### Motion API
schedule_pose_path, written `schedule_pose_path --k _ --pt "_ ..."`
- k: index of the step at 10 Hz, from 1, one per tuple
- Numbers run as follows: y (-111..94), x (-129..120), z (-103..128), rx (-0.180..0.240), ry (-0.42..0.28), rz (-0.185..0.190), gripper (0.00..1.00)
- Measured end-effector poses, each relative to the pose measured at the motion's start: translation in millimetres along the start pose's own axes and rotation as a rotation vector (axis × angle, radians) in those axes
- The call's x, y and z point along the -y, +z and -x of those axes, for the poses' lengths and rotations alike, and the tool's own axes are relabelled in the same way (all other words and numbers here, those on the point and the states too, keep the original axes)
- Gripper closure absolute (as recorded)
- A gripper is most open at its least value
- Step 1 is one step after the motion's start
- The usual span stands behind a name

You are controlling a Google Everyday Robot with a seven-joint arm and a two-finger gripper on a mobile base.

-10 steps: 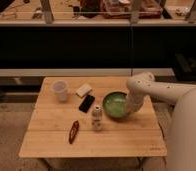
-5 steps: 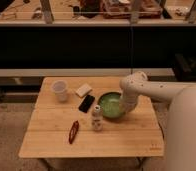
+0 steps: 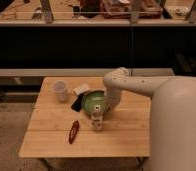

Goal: Drag the ceramic bowl in a circle

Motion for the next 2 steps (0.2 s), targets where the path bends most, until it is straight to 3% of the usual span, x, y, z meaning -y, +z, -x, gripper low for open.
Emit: schedule_pose_path --k 2 --pt "6.9 18.8 -11.3 0.016 0.014 -0.015 1.0"
